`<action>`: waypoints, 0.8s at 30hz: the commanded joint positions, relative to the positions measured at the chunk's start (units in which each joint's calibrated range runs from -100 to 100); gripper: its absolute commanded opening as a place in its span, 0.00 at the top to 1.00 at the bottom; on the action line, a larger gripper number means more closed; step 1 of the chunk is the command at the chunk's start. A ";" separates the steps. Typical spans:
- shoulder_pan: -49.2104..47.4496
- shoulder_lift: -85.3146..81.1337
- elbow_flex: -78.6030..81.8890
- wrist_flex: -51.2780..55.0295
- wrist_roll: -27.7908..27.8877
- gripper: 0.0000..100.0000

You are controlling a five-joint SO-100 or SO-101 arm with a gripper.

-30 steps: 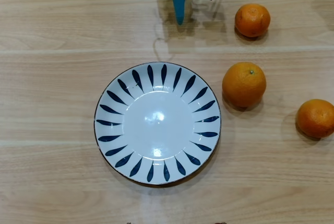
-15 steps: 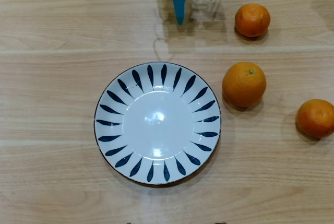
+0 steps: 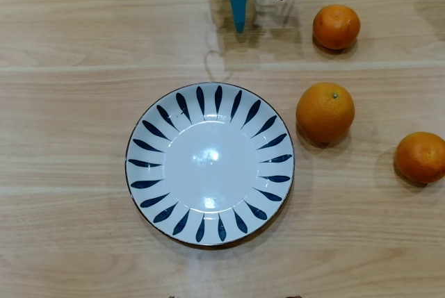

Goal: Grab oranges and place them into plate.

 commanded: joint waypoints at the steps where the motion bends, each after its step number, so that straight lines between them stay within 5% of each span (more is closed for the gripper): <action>1: 0.55 -0.42 0.38 -0.34 0.10 0.98; 16: -0.18 -0.34 -1.25 -0.34 -0.32 0.98; 24: -4.37 12.26 -23.61 -0.34 -0.32 0.98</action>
